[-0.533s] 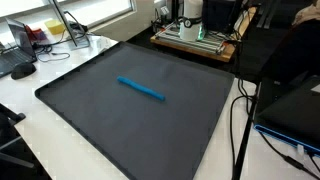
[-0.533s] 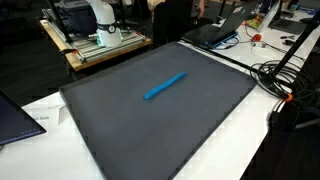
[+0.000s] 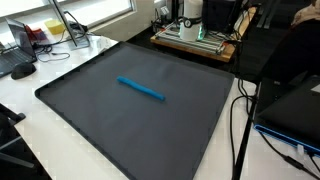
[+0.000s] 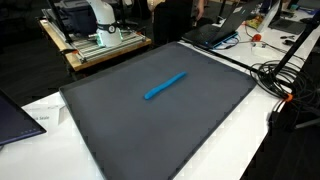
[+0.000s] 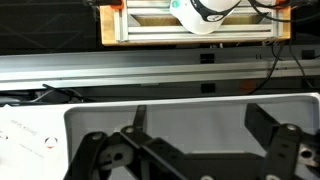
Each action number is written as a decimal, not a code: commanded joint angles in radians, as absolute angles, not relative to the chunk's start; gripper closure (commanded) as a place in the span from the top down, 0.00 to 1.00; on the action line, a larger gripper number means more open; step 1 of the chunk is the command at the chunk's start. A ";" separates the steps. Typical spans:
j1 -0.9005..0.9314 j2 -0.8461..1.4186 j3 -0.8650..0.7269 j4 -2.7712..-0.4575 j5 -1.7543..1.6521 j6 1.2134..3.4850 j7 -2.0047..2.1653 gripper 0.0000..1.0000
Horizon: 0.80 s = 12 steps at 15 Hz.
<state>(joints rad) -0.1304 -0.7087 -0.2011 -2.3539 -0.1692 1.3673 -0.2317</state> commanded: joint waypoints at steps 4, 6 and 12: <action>-0.097 -0.742 -0.182 -2.353 -0.151 1.371 -0.223 1.00; -0.070 -0.764 -0.158 -2.350 -0.130 1.372 -0.228 1.00; 0.069 -0.850 -0.041 -2.311 -0.022 1.385 -0.233 1.00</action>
<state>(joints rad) 0.0073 -0.7951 -0.0867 -2.3291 -0.0779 1.3740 -0.2309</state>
